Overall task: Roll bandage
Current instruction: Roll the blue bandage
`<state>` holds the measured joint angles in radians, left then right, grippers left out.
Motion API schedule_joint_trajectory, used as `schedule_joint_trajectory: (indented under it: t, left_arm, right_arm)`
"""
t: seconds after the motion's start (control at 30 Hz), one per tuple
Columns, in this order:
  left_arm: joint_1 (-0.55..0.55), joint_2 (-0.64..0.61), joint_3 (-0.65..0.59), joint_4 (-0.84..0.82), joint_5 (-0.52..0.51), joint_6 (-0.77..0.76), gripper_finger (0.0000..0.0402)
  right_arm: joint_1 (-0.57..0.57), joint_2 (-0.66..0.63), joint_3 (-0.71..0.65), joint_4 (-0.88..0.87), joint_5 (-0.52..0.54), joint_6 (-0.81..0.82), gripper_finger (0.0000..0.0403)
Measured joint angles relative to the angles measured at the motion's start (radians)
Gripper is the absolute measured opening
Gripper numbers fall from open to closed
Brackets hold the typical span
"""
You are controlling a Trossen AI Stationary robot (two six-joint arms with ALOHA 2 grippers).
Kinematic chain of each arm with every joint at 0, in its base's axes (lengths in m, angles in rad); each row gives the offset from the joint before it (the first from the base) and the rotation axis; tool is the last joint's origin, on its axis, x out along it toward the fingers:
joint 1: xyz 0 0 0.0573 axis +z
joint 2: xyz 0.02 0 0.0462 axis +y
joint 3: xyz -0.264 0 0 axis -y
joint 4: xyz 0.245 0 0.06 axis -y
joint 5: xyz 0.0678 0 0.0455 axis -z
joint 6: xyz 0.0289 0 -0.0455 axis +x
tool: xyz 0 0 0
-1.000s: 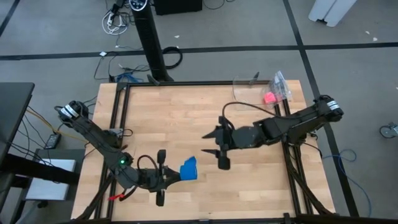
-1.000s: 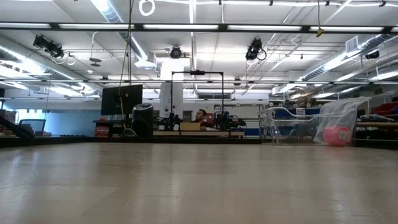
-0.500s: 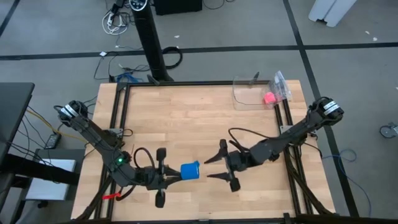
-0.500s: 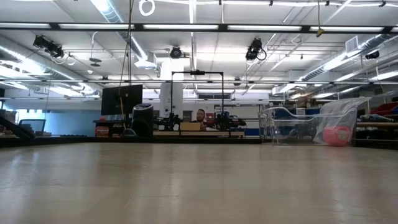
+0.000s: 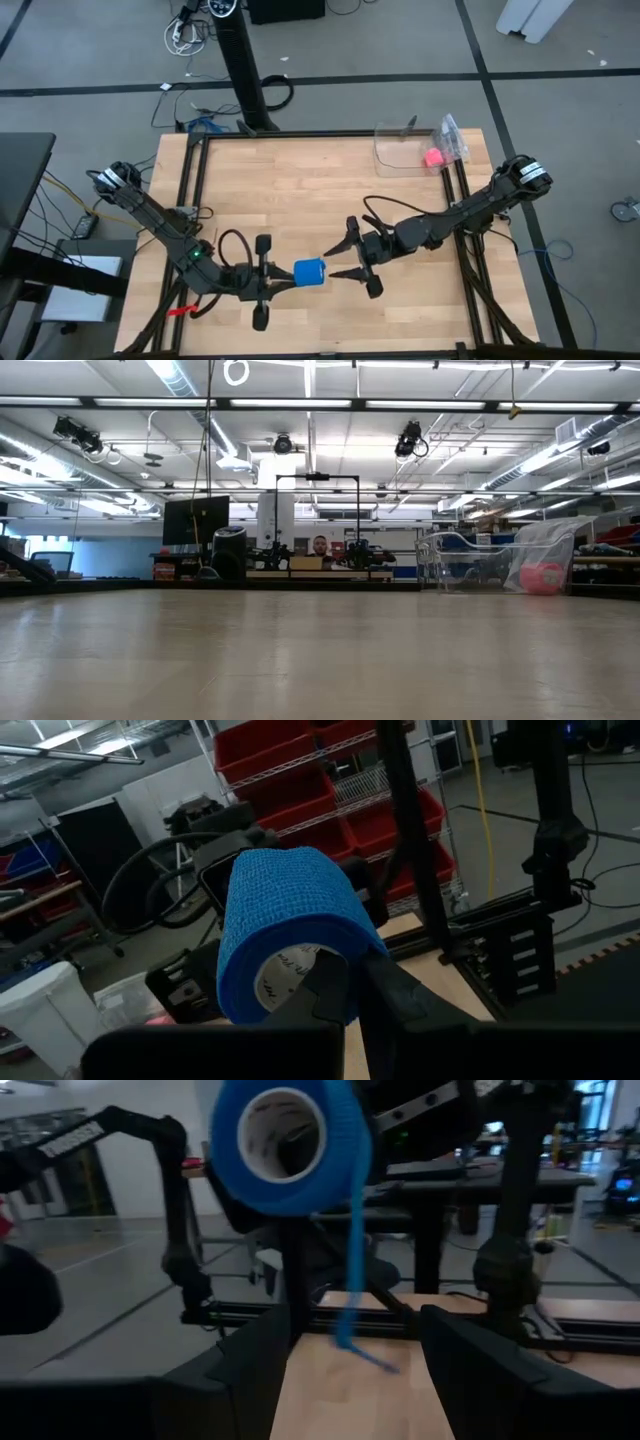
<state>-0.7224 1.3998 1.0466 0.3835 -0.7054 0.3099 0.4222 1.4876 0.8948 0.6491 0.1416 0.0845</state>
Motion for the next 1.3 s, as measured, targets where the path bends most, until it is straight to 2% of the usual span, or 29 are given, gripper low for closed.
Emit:
schedule_joint_trajectory:
  t: [0.4,0.7,0.87,0.93,1.07,1.13,1.3]
  left_arm:
    - [0.049,0.0,0.0,0.035,0.034,0.0,0.0017]
    - [0.09,0.0,0.0,0.063,0.091,0.0,0.0017]
    - [0.094,0.0,0.0,0.059,0.091,0.0,0.0017]
    - [0.095,0.0,0.0,0.055,0.091,0.0,0.0017]
    - [0.094,0.0,0.0,0.05,0.066,0.004,0.0017]
    - [0.094,0.0,0.0,0.047,0.015,0.038,0.0017]
    - [0.097,0.001,-0.003,0.032,-0.119,0.116,0.0017]
  right_arm:
    - [0.002,0.0,0.0,0.0,-0.016,0.0,0.0223]
    - [-0.001,0.059,0.01,0.036,-0.015,-0.011,0.0194]
    - [-0.001,0.066,0.025,0.048,0.009,-0.018,0.014]
    - [0.006,0.066,0.025,0.065,0.046,-0.04,0.0102]
    - [0.01,0.064,0.025,0.067,0.049,-0.057,0.0021]
    - [0.017,0.064,0.024,0.052,0.049,-0.053,0.0008]
    - [0.054,0.064,0.024,0.035,0.059,-0.017,0.0007]
